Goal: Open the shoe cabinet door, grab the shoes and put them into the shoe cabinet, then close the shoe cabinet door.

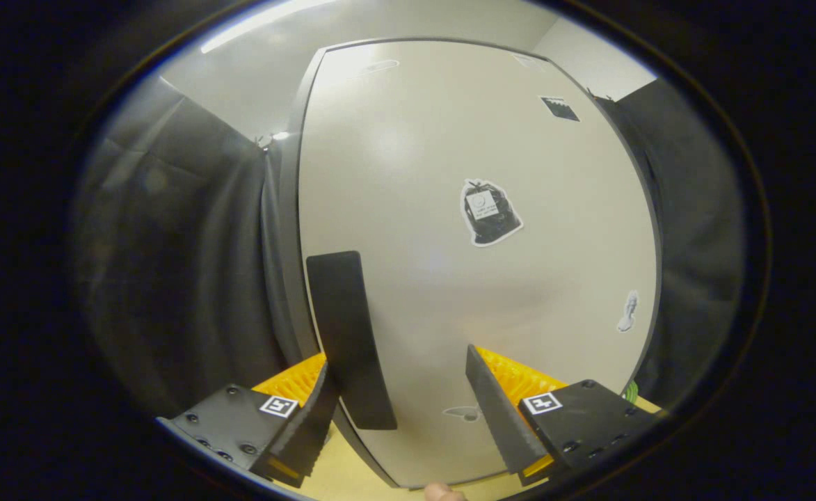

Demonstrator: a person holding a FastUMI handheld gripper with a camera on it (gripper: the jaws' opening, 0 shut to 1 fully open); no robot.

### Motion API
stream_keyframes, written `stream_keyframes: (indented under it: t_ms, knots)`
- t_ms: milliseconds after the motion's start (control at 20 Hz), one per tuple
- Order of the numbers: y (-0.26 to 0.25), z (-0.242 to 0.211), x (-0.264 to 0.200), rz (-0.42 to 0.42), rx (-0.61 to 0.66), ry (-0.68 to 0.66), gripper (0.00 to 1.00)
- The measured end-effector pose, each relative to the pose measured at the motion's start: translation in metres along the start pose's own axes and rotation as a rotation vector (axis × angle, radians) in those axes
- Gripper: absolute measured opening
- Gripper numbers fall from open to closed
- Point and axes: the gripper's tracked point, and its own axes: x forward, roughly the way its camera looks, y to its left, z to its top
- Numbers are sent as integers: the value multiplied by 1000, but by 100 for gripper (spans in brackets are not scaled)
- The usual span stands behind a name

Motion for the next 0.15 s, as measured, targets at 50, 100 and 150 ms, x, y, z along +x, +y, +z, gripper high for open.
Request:
stream_keyframes:
  t_ms: [50,100,150]
  knots:
    - [1,0,-2,1,-1,-2,100]
    - [1,0,-2,3,-2,-6,100]
    - [1,0,-3,5,-5,-6,100]
